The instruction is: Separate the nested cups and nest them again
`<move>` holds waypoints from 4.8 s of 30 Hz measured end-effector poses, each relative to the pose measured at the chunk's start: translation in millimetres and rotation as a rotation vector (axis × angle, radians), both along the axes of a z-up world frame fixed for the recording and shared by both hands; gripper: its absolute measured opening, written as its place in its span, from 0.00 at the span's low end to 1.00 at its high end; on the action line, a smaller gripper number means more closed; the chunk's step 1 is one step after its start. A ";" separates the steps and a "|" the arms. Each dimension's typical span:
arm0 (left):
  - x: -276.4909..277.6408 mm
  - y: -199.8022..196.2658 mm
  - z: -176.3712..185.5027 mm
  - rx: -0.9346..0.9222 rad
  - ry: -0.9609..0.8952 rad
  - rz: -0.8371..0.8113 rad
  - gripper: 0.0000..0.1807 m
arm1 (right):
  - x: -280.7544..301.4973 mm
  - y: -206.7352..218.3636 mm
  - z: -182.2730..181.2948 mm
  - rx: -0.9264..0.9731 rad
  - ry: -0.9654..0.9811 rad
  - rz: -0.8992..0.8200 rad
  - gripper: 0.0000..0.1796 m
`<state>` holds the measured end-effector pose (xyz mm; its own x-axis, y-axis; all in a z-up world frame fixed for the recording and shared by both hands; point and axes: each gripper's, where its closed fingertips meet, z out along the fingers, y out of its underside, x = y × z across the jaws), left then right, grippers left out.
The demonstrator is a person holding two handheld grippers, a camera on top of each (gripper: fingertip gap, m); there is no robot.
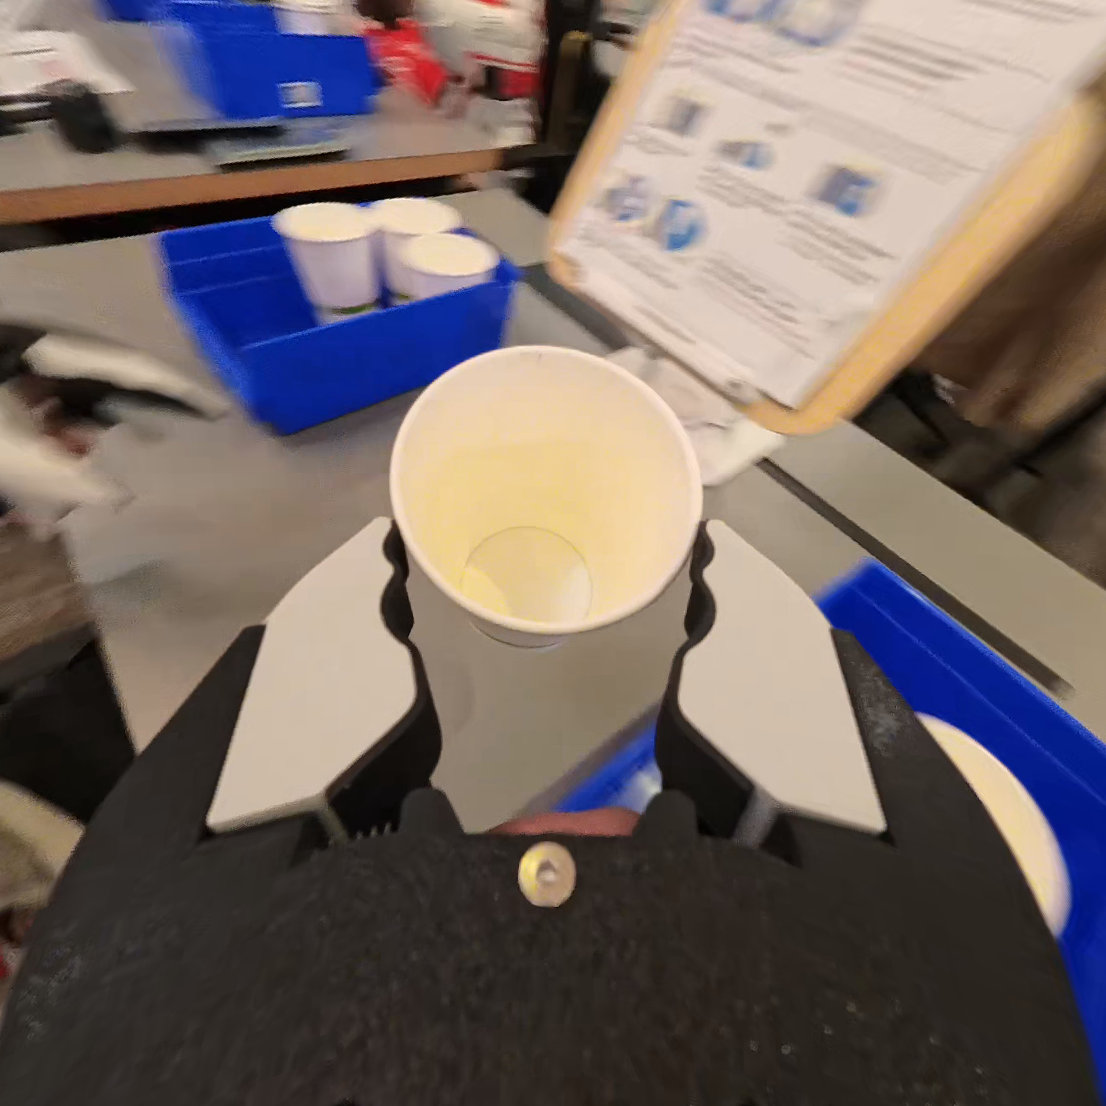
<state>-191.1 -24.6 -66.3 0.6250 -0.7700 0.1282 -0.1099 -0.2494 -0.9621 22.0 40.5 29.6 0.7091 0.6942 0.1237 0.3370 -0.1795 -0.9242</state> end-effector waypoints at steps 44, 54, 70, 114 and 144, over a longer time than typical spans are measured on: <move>69.3 -85.3 -46.5 -0.168 0.062 -0.412 0.46 | 197.2 73.1 -106.1 -0.322 -0.198 -0.619 0.52; 66.5 -77.8 -49.2 -0.171 0.063 -0.374 0.47 | 199.7 60.8 -83.2 -0.218 -0.237 -0.642 0.54; -210.6 144.7 -23.0 -0.135 0.090 0.857 0.56 | -86.9 -70.9 -120.4 -0.363 0.383 0.027 0.47; 42.8 4.8 45.2 -0.020 0.489 -0.612 0.46 | -144.1 -56.1 -29.8 -0.117 -0.094 0.707 0.52; -11.2 24.5 -18.5 -0.031 -0.095 0.255 0.47 | 2.9 4.3 -2.5 0.061 -0.073 -0.170 0.52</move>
